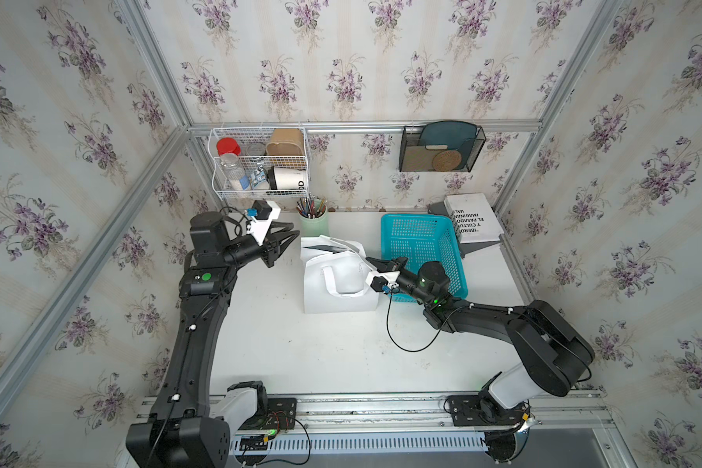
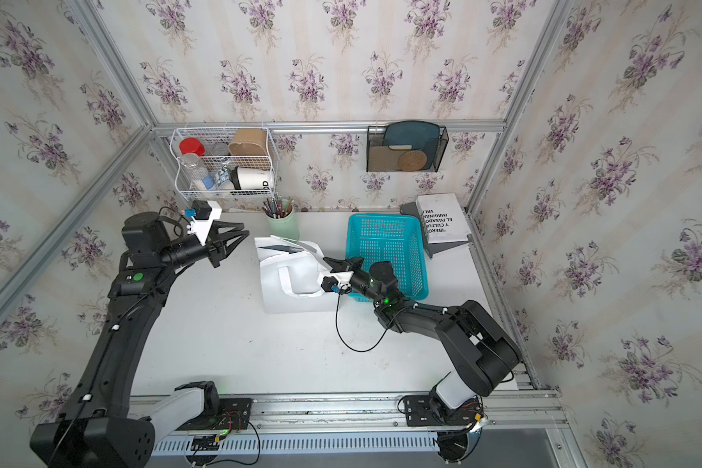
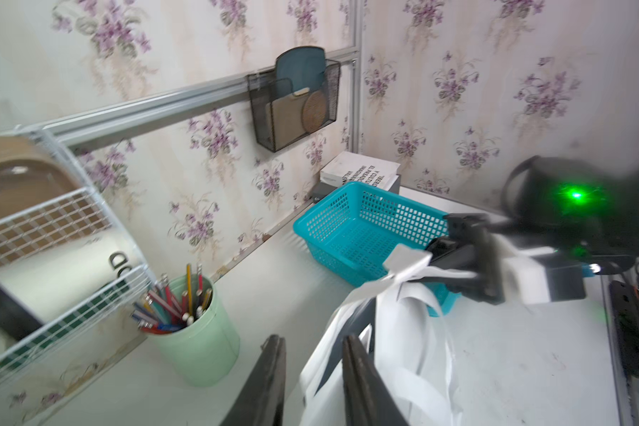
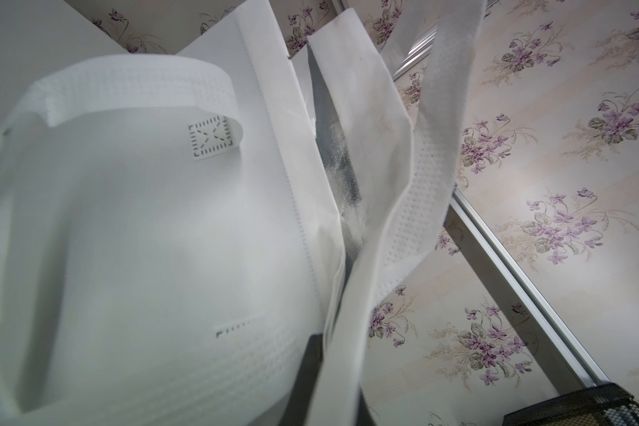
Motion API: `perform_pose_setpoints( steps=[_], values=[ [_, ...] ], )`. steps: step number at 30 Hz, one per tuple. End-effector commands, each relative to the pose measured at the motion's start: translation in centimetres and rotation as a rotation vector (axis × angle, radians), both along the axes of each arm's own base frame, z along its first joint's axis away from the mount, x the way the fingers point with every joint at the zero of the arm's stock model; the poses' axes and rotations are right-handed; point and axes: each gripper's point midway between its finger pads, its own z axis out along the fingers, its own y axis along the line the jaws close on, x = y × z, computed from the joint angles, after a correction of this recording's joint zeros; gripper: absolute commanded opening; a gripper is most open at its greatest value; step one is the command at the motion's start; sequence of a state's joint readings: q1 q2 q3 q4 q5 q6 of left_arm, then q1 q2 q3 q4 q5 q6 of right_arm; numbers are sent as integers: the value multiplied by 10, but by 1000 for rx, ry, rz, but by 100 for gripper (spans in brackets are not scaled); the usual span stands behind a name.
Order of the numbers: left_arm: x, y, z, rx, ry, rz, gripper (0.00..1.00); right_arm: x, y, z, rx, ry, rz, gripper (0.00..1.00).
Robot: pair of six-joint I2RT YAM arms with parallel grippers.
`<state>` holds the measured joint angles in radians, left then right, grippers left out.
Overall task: Place the ice pack in the delivery bag
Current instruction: Seal the delivery bag at the center of the board.
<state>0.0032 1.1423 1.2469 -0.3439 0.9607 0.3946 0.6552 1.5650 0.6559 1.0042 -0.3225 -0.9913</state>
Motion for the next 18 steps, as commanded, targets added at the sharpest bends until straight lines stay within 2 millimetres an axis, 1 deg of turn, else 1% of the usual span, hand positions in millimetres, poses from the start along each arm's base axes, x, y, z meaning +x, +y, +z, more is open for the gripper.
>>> perform_pose_setpoints(
  steps=[1, 3, 4, 6, 8, 9, 11, 12, 14, 16, 18],
  values=[
    [-10, -13, -24, 121, 136, -9, 13, 2, -1, -18, -46, 54, -22, 0],
    [-7, -15, -31, 176, 180, 9, 12, 2, -1, -18, -45, 53, -21, 0],
    [-1, -12, -38, 211, 201, 43, 13, 2, -1, -18, -45, 53, -22, 0],
    [20, 2, -49, 266, 241, 167, 18, 1, -1, -18, -46, 54, -20, 0],
    [37, 14, -51, 302, 259, 250, 22, 0, -1, -20, -48, 57, -16, 0],
    [43, 14, -49, 303, 270, 261, 24, 0, -1, -20, -49, 57, -17, 0],
    [51, 11, -48, 296, 289, 247, 25, -1, -1, -19, -50, 57, -16, 0],
    [51, 8, -45, 289, 290, 228, 26, -1, -1, -19, -51, 55, -17, 0],
    [59, 0, -60, 311, 339, 186, 29, -1, -1, -19, -51, 55, -16, 0],
    [59, -9, -68, 325, 367, 138, 32, -2, -1, -19, -54, 54, -15, 0],
    [54, -19, -75, 338, 406, 75, 34, -2, -2, -19, -53, 54, -18, 0]
  ],
)
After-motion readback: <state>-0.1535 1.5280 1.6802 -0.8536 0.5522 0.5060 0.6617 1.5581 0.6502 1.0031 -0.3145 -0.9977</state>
